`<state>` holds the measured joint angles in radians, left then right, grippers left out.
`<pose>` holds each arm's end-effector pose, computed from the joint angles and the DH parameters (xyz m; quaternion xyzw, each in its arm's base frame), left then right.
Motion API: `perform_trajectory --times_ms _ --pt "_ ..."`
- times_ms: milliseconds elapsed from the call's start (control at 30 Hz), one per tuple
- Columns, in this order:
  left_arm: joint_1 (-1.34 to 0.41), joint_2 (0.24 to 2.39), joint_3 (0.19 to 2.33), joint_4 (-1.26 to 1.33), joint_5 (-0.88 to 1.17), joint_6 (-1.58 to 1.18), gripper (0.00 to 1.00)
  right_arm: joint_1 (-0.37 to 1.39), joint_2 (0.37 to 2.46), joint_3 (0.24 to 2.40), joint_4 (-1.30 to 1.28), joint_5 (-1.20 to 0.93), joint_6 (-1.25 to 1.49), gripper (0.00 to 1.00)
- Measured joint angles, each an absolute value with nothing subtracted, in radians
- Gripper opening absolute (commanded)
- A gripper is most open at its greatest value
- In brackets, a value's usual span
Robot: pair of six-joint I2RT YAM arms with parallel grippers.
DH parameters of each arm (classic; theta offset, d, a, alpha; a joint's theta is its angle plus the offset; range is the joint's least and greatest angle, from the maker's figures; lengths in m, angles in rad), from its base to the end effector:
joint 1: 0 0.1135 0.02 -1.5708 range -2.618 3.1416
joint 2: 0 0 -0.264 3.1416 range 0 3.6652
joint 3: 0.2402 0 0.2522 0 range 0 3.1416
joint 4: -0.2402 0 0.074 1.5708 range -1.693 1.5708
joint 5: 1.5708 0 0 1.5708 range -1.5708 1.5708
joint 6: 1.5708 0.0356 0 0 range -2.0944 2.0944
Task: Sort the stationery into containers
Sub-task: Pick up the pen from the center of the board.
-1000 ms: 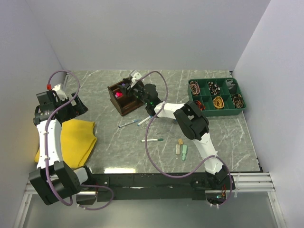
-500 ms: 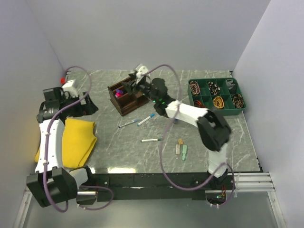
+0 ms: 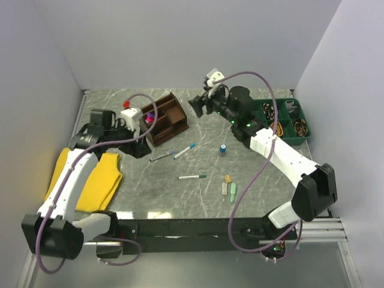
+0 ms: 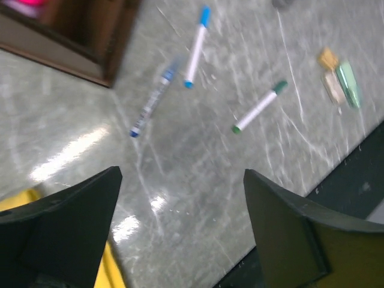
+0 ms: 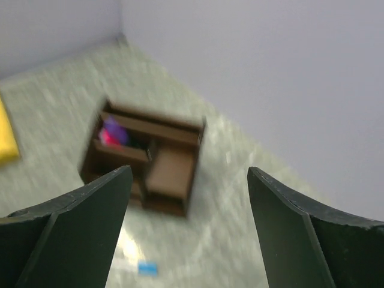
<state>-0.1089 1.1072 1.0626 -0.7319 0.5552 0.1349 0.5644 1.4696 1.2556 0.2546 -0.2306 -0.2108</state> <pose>0.2203 -0.0430 0.3256 0.2131 0.8674 -0.2479 0.3752 0.2948 0.1962 0.3872 -0.3369 0.6056 0.2045 0.6913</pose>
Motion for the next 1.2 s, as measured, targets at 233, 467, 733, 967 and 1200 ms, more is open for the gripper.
perform_trajectory --times_ms 233,467,733,967,1200 --pt "-0.280 1.345 1.199 -0.822 0.465 0.281 0.69 0.399 1.402 1.117 0.047 -0.315 -0.242 0.76" --pt "-0.522 1.534 1.339 -0.876 0.292 0.458 0.56 0.388 1.293 1.016 -0.009 -0.373 -0.252 0.77" --pt "-0.548 1.777 1.414 -0.880 0.136 0.490 0.59 0.342 1.201 0.978 -0.004 -0.399 -0.255 0.77" --pt "-0.566 1.878 1.433 -0.849 0.064 0.455 0.58 0.314 1.187 0.947 -0.006 -0.406 -0.235 0.77" --pt "-0.583 1.953 1.479 -0.800 0.025 0.418 0.53 0.309 1.187 0.947 0.000 -0.411 -0.224 0.77"
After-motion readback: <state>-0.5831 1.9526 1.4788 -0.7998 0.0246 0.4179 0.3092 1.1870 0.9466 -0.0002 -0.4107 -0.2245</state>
